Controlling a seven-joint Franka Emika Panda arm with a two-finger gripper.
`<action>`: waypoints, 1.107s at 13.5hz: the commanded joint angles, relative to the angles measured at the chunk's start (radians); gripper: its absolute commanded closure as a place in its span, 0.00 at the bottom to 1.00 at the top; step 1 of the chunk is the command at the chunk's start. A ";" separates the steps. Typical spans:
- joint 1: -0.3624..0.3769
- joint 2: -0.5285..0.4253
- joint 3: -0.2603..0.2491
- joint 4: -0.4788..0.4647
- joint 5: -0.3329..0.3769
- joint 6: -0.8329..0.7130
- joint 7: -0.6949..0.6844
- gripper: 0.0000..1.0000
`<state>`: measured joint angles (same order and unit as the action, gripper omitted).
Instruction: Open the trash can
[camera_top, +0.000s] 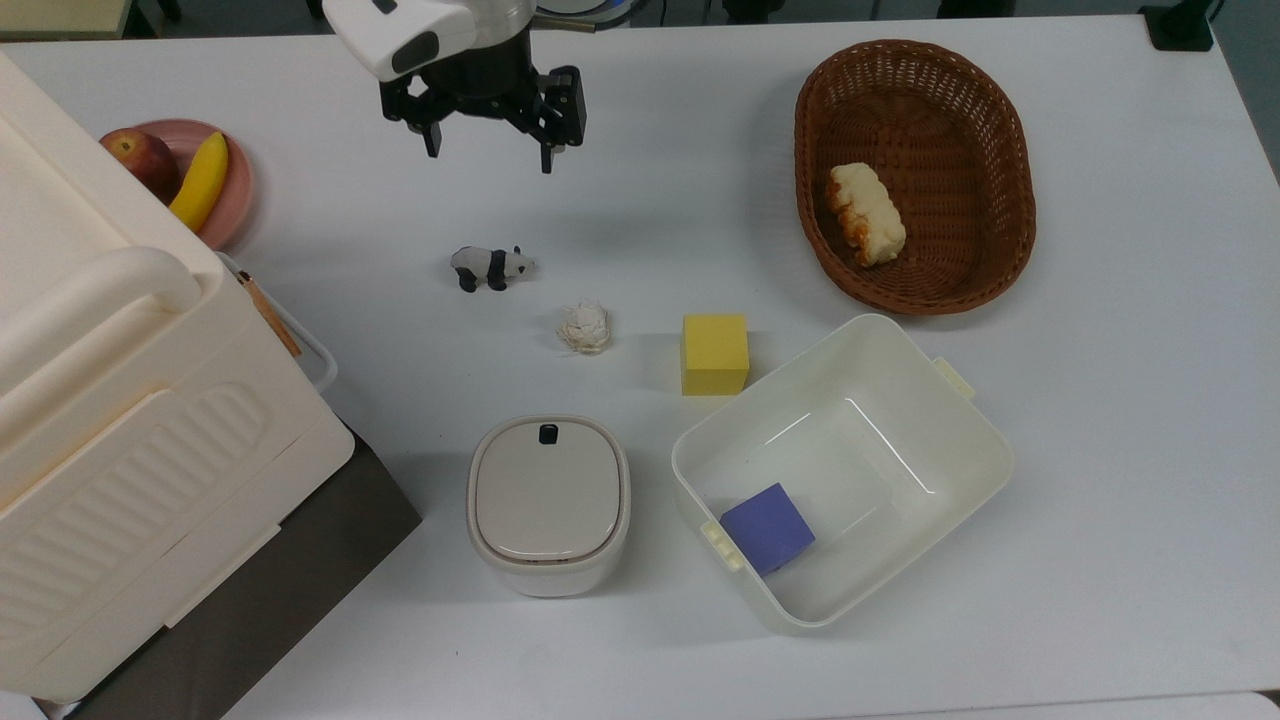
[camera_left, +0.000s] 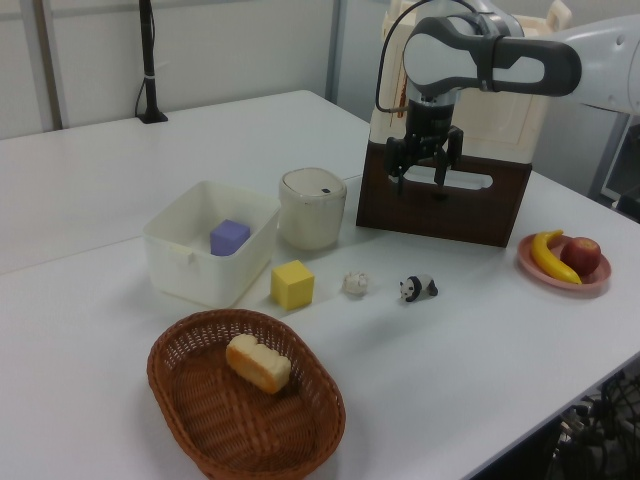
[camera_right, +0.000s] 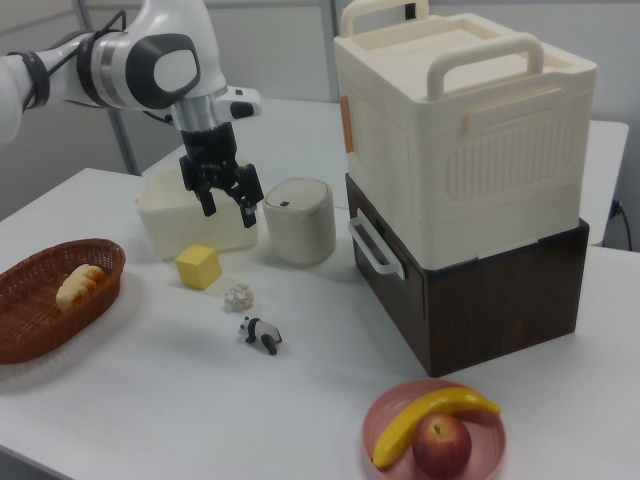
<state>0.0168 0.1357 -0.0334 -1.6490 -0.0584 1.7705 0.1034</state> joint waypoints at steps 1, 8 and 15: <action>0.005 0.021 0.007 0.002 0.000 0.041 -0.022 0.00; 0.003 0.088 0.006 0.020 0.032 0.215 -0.077 0.77; 0.035 0.297 0.012 0.208 0.023 0.599 -0.071 0.79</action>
<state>0.0304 0.3425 -0.0177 -1.5279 -0.0386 2.2506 0.0501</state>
